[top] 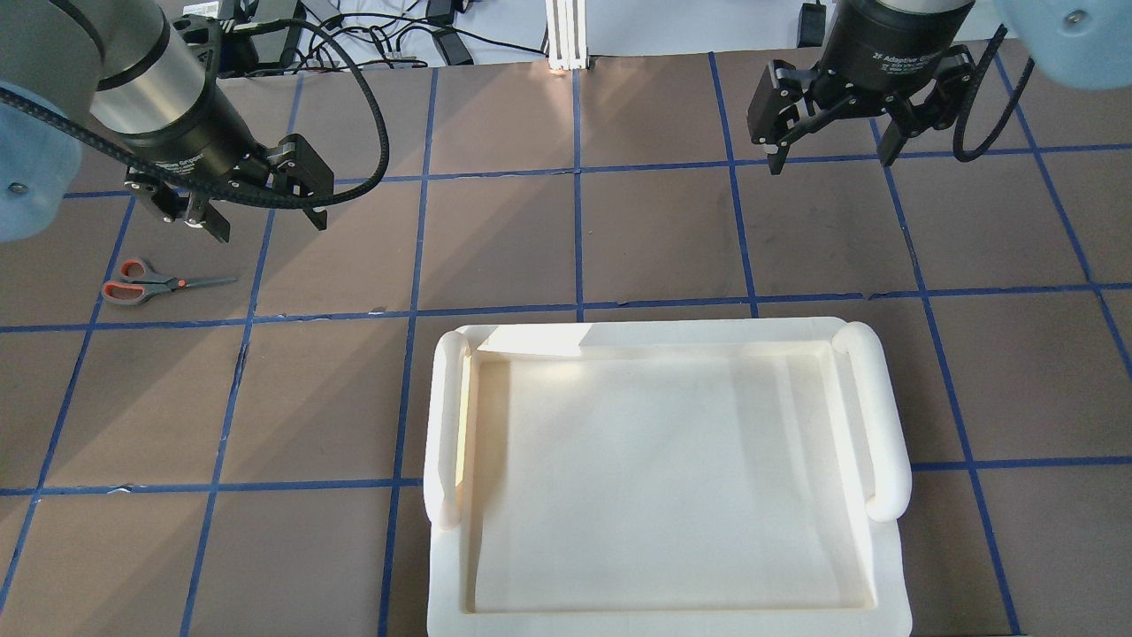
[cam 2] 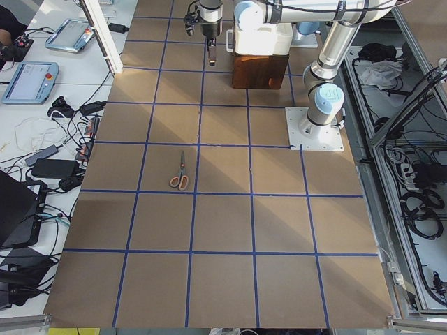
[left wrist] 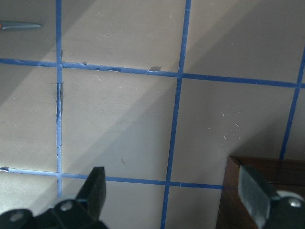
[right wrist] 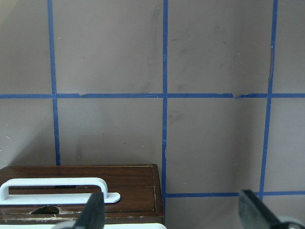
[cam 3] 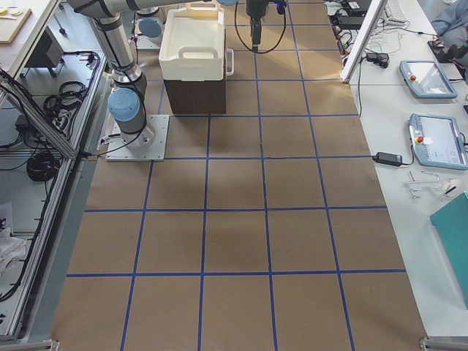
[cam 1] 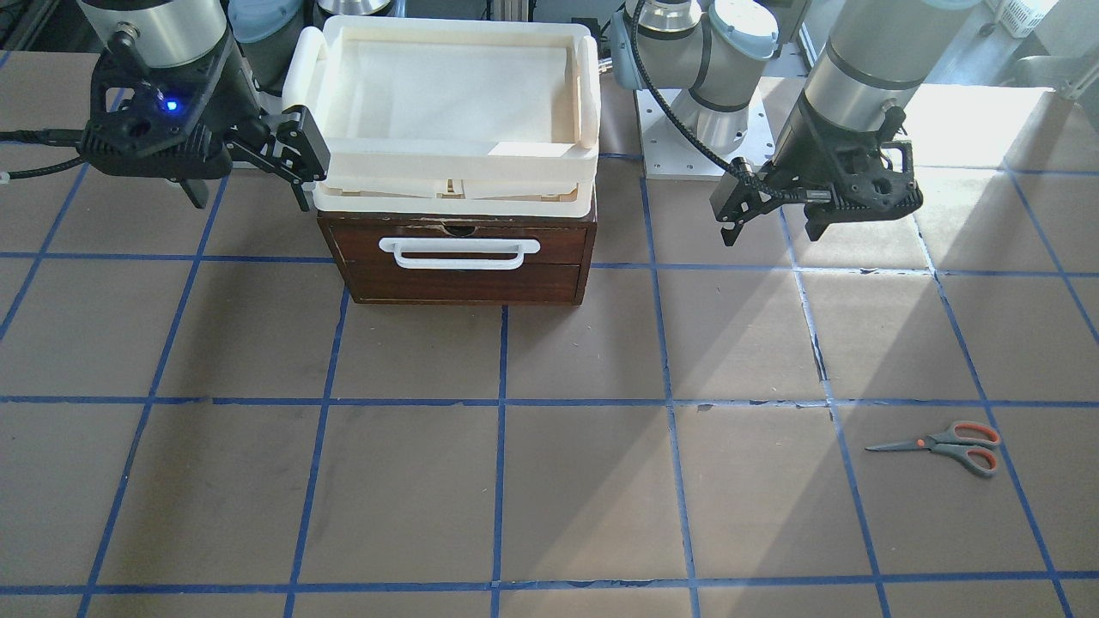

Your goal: Place scissors in drawer with both arms

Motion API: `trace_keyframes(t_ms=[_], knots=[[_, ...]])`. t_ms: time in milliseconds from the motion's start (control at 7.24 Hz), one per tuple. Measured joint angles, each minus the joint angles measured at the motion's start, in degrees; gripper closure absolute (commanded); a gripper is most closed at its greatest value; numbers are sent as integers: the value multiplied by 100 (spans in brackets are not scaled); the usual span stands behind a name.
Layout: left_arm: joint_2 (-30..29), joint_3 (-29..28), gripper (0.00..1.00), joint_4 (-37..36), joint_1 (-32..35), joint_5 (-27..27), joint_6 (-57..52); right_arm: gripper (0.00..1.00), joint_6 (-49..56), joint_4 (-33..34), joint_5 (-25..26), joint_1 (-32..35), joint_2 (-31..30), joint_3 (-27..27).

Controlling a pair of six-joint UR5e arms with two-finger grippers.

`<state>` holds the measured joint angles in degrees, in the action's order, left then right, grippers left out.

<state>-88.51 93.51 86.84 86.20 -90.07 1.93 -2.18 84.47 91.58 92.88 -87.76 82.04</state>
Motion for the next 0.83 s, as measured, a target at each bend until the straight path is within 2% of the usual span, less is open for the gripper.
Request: trace_keyframes(t_ms=[553,829], knots=[[-6,-4,0,-4,-2,7,0,0,39,19,-32,37,-3,77],[-11,-1,0,5,-3,-29,2,0,987,57,-89,204,7,121]])
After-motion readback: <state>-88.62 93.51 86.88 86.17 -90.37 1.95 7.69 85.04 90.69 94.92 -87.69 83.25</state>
